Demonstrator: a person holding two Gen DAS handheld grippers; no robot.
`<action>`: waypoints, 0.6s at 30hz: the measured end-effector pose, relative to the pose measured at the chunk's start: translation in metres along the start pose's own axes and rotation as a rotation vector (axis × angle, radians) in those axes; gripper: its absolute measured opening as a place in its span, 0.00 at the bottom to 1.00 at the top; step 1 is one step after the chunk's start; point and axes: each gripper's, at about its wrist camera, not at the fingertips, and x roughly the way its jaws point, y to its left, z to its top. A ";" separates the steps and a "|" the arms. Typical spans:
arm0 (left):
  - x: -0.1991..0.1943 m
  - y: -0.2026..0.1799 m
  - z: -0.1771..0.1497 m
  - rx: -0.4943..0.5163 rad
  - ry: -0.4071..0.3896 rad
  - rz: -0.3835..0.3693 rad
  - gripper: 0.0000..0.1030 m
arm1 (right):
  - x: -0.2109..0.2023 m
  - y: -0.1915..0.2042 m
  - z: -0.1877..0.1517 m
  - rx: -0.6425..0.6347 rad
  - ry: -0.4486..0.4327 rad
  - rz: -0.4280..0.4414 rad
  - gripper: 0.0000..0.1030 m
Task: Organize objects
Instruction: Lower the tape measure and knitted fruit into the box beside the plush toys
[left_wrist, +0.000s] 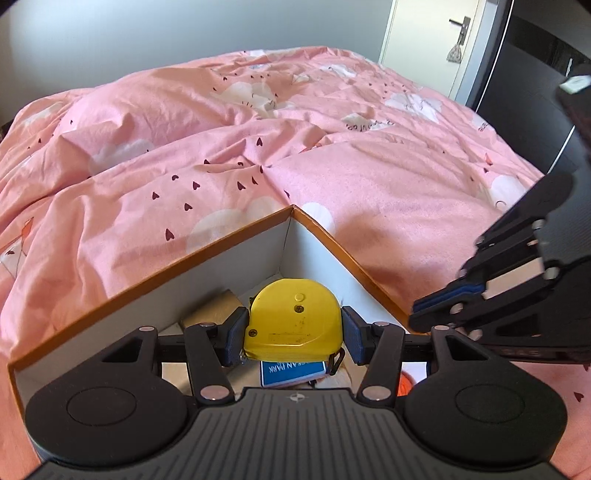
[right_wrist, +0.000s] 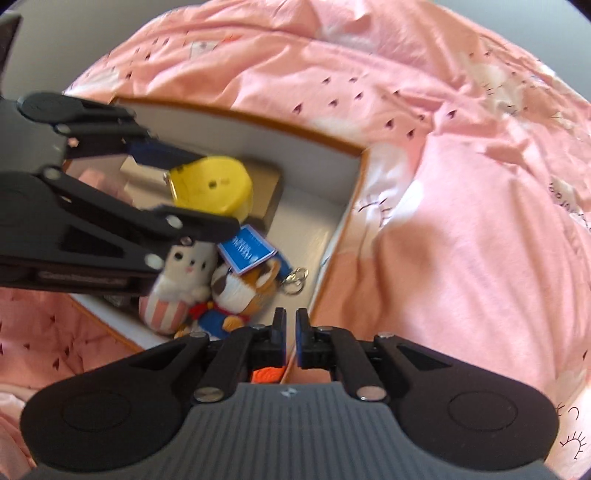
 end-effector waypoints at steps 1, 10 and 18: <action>0.006 0.000 0.004 0.003 0.008 0.012 0.60 | -0.003 -0.005 0.001 0.013 -0.013 -0.003 0.06; 0.059 -0.007 0.016 0.043 0.067 0.009 0.60 | 0.010 -0.026 0.010 0.120 -0.032 0.011 0.06; 0.092 -0.019 0.014 0.264 0.125 0.032 0.60 | 0.018 -0.034 0.007 0.150 -0.043 0.030 0.07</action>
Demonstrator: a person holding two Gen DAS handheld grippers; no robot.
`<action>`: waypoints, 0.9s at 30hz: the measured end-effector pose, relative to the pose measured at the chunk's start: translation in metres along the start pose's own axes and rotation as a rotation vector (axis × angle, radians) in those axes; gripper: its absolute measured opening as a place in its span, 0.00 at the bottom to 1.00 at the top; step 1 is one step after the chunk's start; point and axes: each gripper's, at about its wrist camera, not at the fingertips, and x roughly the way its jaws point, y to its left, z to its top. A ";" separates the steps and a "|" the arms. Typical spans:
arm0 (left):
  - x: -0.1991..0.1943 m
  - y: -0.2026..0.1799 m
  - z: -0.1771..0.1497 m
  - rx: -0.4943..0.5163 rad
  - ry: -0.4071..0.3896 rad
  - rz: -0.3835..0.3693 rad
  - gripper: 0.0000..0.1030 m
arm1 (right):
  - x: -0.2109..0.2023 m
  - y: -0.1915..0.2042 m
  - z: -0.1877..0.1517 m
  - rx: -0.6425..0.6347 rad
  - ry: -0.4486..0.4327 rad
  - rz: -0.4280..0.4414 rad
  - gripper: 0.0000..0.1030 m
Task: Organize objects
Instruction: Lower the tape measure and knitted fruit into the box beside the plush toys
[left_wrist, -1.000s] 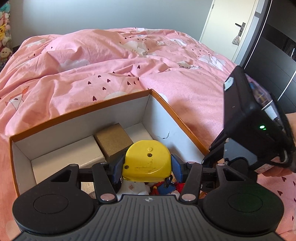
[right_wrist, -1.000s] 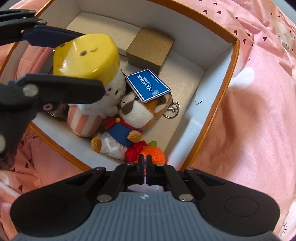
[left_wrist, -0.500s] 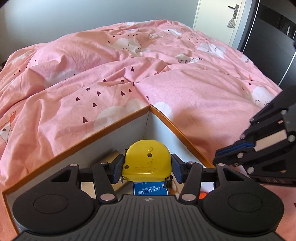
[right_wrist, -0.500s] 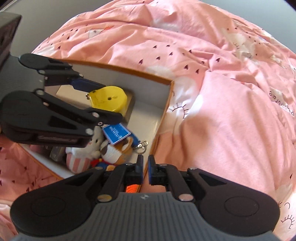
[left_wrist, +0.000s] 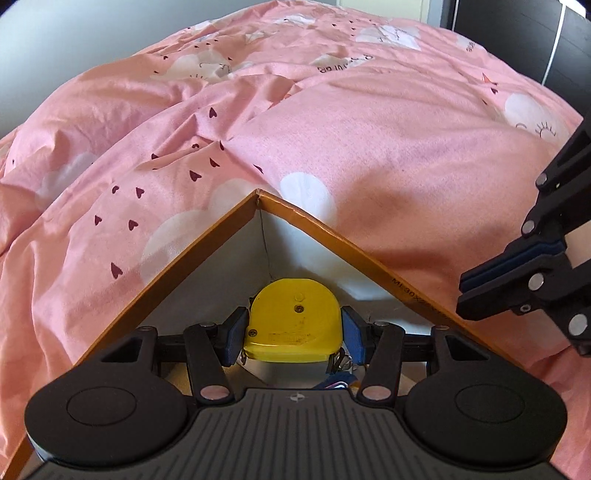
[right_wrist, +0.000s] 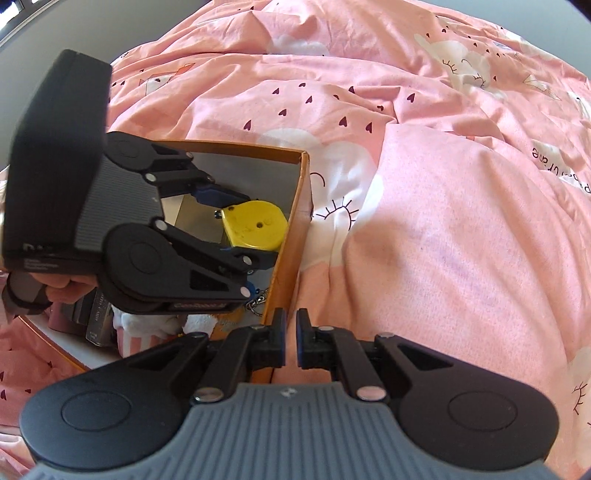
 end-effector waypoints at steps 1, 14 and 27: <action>0.004 -0.002 0.001 0.027 0.013 0.004 0.60 | 0.001 -0.001 0.000 0.005 0.000 0.004 0.07; 0.044 -0.019 -0.005 0.274 0.128 0.062 0.61 | 0.005 -0.001 -0.001 0.018 0.010 0.009 0.07; 0.002 -0.017 -0.007 0.246 0.062 0.079 0.69 | -0.004 0.004 -0.006 0.020 0.009 -0.005 0.11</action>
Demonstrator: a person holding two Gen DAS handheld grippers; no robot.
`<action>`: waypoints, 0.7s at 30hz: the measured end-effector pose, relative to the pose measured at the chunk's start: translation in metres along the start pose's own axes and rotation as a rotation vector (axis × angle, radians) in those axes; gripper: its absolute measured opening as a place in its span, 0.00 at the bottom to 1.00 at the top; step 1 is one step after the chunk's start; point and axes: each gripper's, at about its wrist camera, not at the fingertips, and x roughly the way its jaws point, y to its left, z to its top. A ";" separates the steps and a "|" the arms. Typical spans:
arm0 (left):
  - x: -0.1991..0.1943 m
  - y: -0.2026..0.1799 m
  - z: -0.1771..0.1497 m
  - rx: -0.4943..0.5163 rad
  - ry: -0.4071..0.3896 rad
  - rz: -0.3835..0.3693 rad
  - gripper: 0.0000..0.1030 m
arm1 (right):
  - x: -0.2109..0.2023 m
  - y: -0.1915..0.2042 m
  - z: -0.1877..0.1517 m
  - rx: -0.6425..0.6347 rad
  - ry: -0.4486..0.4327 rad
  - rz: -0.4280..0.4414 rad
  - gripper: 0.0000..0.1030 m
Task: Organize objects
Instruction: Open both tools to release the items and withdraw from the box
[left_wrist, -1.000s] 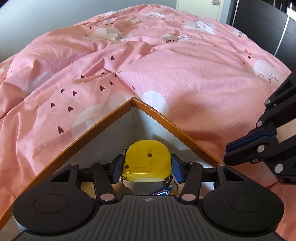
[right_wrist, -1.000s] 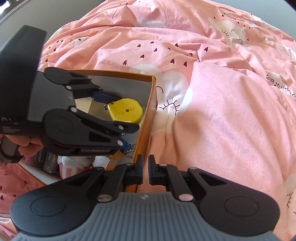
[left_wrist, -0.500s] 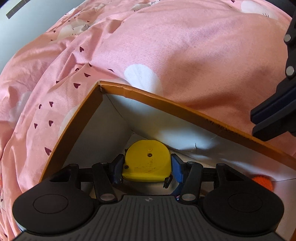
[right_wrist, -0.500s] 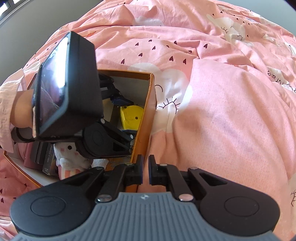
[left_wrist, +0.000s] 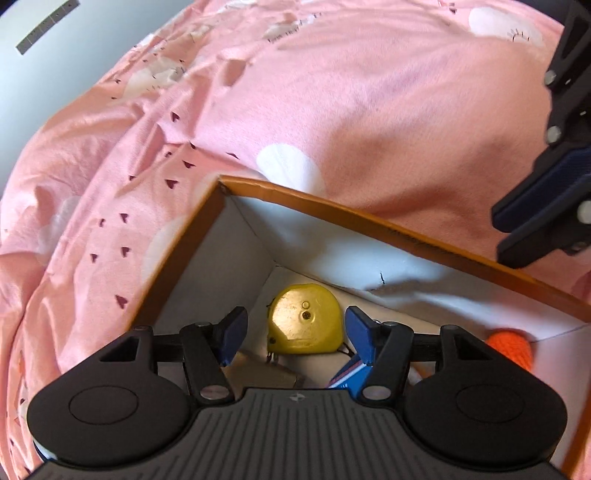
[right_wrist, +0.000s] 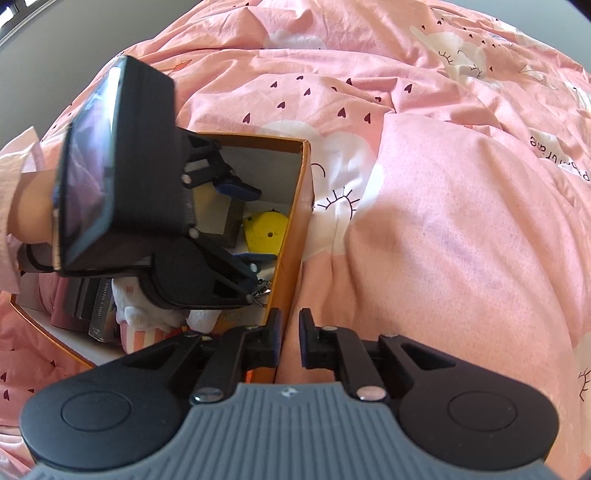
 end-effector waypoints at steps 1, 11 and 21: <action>-0.009 0.000 -0.002 -0.012 -0.010 0.009 0.69 | -0.003 0.001 -0.001 -0.001 -0.006 -0.004 0.13; -0.107 -0.006 -0.031 -0.203 -0.054 0.157 0.69 | -0.040 0.032 -0.013 -0.047 -0.083 0.013 0.26; -0.205 -0.038 -0.093 -0.476 -0.241 0.278 0.72 | -0.072 0.092 -0.049 -0.111 -0.260 -0.024 0.33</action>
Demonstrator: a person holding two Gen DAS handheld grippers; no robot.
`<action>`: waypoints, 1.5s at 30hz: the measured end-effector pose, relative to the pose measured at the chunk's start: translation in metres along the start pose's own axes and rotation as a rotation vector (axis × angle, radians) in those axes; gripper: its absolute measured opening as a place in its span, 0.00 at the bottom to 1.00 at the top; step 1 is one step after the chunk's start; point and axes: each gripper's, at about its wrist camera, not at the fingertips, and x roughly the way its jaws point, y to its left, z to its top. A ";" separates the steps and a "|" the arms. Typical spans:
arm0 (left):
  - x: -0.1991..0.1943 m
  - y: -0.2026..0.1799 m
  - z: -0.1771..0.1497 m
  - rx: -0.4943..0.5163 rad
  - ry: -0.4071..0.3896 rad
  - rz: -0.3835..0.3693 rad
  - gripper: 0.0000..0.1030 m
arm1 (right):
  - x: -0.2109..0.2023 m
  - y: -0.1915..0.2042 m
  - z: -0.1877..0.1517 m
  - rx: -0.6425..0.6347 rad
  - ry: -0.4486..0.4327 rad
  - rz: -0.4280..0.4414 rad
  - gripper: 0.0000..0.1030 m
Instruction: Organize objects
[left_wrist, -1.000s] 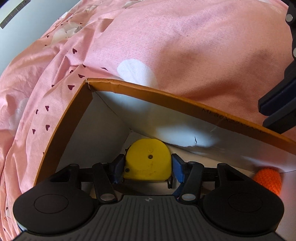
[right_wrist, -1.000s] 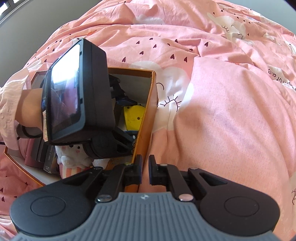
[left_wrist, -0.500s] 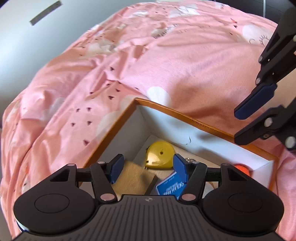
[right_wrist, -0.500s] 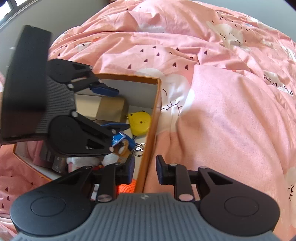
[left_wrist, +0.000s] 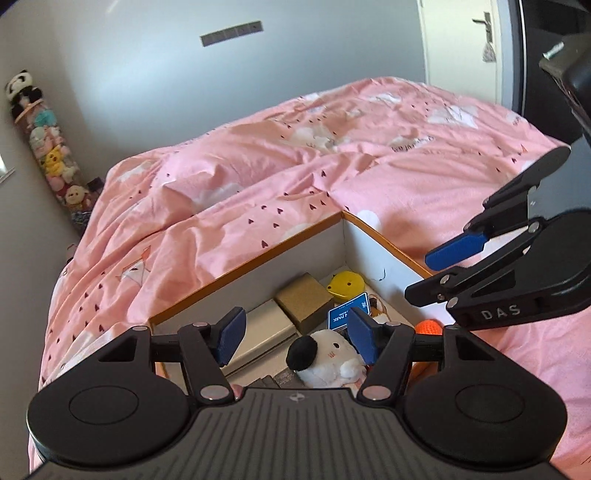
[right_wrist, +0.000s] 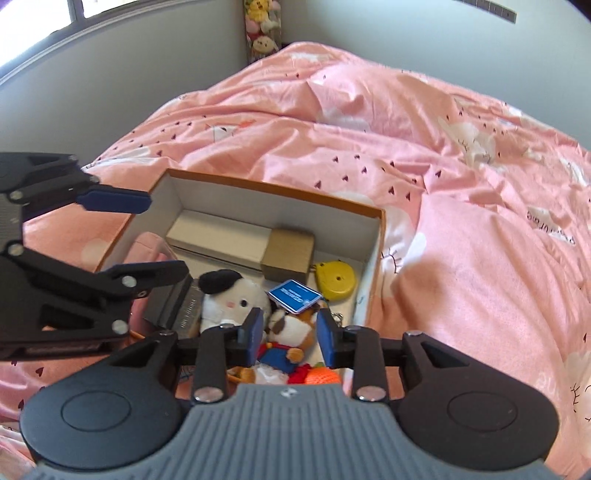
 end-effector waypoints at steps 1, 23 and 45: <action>-0.005 0.001 -0.005 -0.029 -0.012 0.012 0.72 | -0.003 0.007 -0.004 -0.004 -0.022 -0.008 0.35; -0.040 0.017 -0.093 -0.331 -0.154 0.262 0.84 | -0.030 0.058 -0.091 0.247 -0.348 -0.231 0.77; -0.023 0.007 -0.123 -0.340 -0.076 0.250 0.86 | -0.007 0.076 -0.120 0.262 -0.299 -0.229 0.97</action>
